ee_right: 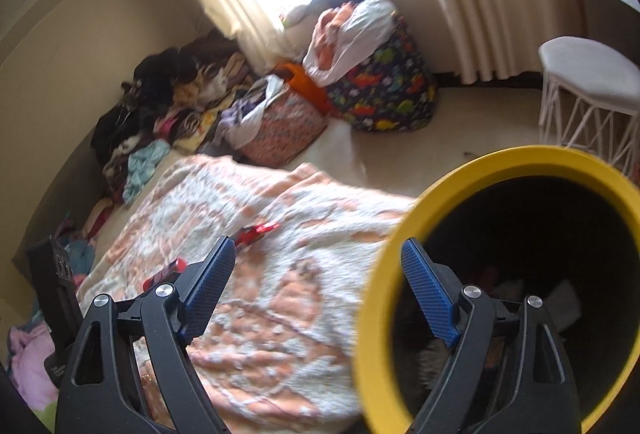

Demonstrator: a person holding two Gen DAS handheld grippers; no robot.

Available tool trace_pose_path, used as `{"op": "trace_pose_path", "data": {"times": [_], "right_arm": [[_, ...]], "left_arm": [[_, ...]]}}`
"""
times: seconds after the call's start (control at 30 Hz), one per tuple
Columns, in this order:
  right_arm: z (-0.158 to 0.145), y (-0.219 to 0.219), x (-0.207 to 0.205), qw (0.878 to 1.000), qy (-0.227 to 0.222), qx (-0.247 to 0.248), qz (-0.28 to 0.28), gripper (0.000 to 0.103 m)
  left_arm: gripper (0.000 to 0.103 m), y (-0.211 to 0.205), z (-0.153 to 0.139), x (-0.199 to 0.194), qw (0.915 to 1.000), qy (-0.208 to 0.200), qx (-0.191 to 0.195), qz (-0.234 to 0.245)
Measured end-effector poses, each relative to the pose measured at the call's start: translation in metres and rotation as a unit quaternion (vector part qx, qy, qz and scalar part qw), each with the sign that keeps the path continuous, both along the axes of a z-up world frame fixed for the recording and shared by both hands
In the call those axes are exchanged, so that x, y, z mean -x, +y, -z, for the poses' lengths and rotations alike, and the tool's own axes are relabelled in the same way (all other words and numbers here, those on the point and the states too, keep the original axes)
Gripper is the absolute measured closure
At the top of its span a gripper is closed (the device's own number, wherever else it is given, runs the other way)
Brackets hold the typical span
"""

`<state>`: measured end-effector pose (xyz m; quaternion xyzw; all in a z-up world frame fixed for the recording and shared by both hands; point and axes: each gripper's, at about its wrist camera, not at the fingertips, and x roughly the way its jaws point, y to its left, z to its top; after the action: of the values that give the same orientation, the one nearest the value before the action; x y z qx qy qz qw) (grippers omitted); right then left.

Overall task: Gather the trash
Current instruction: 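Move left tool to the red candy tube while right tool reaches the red wrapper, then close left tool on the red candy tube while right tool grasps the red wrapper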

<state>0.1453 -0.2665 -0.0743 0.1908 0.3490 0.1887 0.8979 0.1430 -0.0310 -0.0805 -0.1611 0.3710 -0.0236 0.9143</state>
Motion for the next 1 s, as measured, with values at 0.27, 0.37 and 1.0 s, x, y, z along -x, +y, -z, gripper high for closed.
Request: {"op": "trace_pose_path", "data": {"times": [0.27,0.37,1.0], "right_arm": [[0.013,0.063,-0.024,0.998,0.031,0.014,-0.047,0.021],[0.02,0.078,-0.037,0.997,0.048,0.005,-0.052,0.021],[0.06,0.123,-0.117,0.991,0.131,-0.029,-0.02,0.06]], "left_arm": [[0.011,0.06,0.021,0.001,0.9959,0.023,0.053,-0.069],[0.011,0.079,0.03,0.0,0.9918,0.029,0.086,-0.091],[0.011,0.145,0.051,-0.014,0.9515,0.018,0.233,-0.2]]}}
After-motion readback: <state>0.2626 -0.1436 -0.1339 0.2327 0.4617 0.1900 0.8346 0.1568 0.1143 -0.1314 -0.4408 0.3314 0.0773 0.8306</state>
